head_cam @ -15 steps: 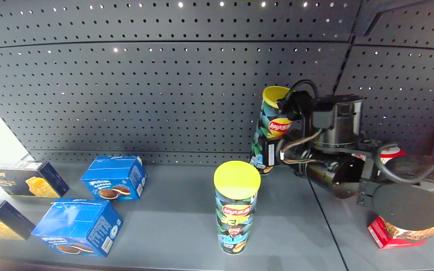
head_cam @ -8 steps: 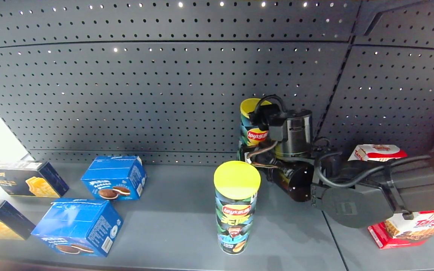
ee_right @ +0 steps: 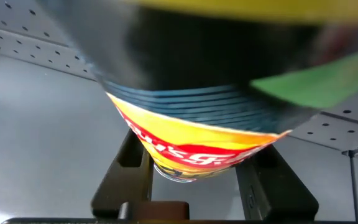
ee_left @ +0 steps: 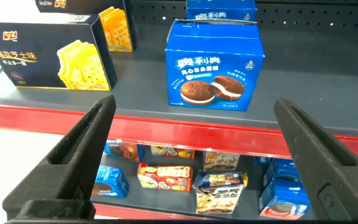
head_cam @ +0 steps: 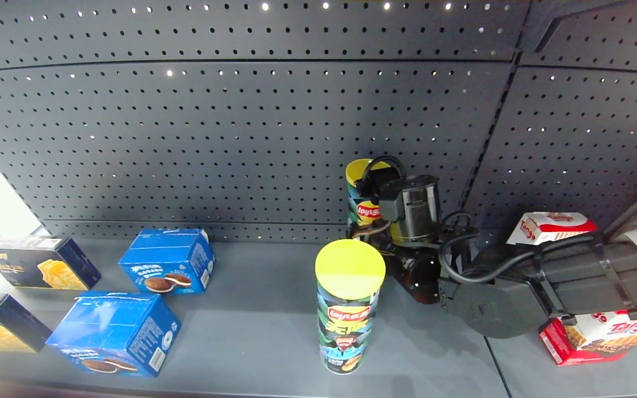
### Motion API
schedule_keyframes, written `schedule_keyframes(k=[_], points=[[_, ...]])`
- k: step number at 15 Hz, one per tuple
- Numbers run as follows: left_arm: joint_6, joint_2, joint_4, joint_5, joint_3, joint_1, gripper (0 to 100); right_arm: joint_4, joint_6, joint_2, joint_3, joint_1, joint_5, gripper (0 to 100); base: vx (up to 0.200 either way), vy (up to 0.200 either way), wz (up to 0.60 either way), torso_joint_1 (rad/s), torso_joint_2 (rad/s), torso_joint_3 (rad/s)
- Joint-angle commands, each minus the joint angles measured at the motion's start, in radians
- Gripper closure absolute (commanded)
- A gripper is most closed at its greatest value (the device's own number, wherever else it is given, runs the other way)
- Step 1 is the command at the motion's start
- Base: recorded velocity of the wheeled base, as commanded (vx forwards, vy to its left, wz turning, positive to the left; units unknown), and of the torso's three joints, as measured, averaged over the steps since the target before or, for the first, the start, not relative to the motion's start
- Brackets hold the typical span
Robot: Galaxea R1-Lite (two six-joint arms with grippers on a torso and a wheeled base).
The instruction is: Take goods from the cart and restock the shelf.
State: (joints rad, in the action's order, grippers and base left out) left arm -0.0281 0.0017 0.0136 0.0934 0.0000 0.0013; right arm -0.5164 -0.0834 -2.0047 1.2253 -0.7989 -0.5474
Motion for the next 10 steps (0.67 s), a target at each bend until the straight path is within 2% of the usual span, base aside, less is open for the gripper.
schedule_keyframes(k=[1, 10], points=[[0.0, 0.001, 0.0, 0.0, 0.0, 0.0, 0, -0.001, 0.001, 0.0, -0.001, 0.003, 0.0, 100, 0.0, 0.0, 0.0, 0.0, 0.0, 0.0], [0.0, 0.001, 0.0, 0.0, 0.0, 0.0, 0, -0.004, -0.001, 0.011, -0.007, 0.018, 0.0, 100, 0.0, 0.0, 0.0, 0.0, 0.0, 0.0]])
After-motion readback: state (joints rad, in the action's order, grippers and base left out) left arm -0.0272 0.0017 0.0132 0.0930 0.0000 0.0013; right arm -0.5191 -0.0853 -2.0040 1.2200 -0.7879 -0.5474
